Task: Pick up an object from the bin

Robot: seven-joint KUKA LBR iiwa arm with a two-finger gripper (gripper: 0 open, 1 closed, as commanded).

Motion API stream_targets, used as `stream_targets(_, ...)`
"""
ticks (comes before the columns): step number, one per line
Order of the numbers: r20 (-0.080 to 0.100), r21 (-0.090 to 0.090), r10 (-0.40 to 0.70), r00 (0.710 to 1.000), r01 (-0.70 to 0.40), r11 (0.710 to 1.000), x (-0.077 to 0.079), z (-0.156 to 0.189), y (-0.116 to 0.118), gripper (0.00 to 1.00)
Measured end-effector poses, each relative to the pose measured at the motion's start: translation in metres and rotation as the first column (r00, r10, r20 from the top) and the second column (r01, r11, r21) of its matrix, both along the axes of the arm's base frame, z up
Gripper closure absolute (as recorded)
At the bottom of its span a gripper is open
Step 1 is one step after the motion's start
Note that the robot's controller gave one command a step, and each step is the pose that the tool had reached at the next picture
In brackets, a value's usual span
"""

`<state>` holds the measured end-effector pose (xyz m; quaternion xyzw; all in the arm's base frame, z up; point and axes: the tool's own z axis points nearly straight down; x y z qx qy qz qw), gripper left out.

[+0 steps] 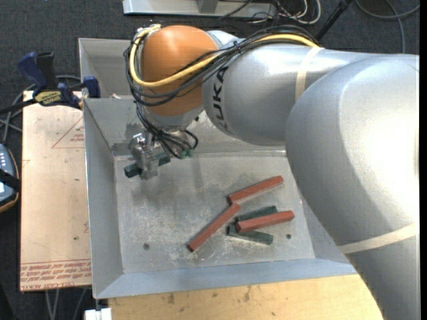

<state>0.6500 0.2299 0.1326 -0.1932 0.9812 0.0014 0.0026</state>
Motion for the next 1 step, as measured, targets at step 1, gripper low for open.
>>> stream_targets(1,-0.003,-0.001,0.0,1.0,0.0,1.0,-0.0006,0.0071,-0.0001,1.0)
